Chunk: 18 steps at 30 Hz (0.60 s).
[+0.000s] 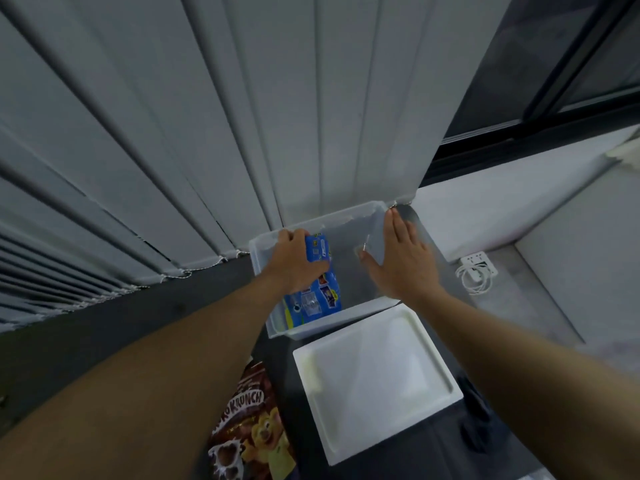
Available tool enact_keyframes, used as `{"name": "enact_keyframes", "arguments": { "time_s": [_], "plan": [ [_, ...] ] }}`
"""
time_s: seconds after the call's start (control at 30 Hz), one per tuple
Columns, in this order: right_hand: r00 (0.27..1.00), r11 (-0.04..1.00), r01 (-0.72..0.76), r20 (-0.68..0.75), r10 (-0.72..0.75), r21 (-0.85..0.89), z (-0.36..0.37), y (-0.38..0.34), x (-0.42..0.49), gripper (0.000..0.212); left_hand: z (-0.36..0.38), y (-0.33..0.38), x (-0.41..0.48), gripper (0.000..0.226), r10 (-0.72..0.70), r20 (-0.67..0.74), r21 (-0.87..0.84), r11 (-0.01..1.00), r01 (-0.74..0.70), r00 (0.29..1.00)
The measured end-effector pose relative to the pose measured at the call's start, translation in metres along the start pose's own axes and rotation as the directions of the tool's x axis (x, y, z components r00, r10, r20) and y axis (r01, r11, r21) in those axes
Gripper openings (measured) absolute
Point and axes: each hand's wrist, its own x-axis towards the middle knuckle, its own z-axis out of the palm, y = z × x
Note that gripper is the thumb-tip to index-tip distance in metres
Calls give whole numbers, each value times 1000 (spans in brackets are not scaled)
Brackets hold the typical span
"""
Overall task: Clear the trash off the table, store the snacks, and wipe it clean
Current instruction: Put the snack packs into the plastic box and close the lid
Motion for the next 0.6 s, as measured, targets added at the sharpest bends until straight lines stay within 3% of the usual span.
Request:
{"name": "enact_keyframes", "arguments": {
  "time_s": [0.17, 0.23, 0.33, 0.47, 0.6],
  "plan": [
    [1000, 1000, 3, -9, -3, -2, 2, 2, 3, 94, 29, -9, 14, 64, -33, 89, 63, 998, 27, 995],
    [1000, 1000, 7, -13, -7, -4, 2, 2, 2, 95, 39, -19, 16, 81, -69, 205, 154, 987, 38, 976],
    [1000, 1000, 11, -16, -11, 4, 1, 1, 1, 96, 45, -31, 16, 99, -68, 295, 389, 920, -55, 953],
    [1000, 1000, 8, -22, -8, -3, 2, 3, 4, 97, 50, -33, 18, 101, 92, 326, 511, 820, -257, 941],
    [1000, 1000, 6, -17, -6, -10, 7, 5, 5, 98, 57, -35, 20, 104, 31, 429, 624, 713, -321, 903]
  ]
}}
